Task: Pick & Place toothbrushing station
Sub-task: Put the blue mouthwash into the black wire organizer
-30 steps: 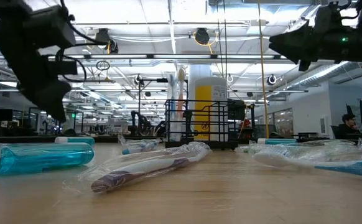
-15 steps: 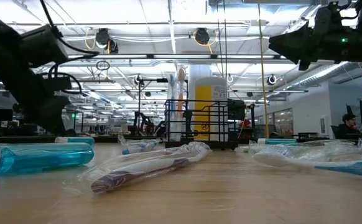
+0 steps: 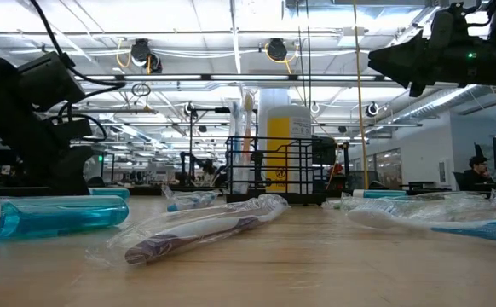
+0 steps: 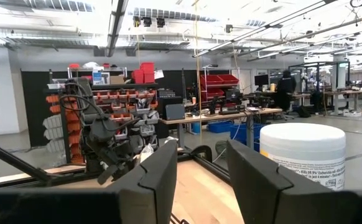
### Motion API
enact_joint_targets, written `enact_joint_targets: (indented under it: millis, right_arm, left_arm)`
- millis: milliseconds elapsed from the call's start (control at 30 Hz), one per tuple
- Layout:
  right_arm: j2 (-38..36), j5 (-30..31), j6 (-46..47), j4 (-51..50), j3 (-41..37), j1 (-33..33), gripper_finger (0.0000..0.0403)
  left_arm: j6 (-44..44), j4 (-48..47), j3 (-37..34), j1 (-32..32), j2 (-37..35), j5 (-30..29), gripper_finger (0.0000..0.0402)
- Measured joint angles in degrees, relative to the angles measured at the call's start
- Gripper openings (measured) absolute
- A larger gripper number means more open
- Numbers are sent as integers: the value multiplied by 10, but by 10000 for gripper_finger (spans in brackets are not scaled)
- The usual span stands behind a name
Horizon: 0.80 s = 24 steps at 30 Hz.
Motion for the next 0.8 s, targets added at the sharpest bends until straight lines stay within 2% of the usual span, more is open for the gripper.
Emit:
enact_joint_targets:
  millis: [167, 300, 467, 700, 800]
  right_arm:
    - [0, 0, -1, 0, 0, 0, 130]
    - [0, 0, 0, 0, 0, 0, 130]
    - [0, -1, 0, 0, 0, 0, 130]
    - [2, -56, -29, 5, 8, 1, 130]
    - [19, -62, -30, 7, 22, 5, 130]
  left_arm:
    - [2, 8, -1, 0, 0, 9, 88]
    - [7, 21, -2, 0, 0, 12, 89]
    - [11, 65, -2, -9, 1, 44, 111]
    - [-3, 161, -2, -30, 0, 61, 86]
    - [-2, 220, -1, -37, 0, 93, 86]
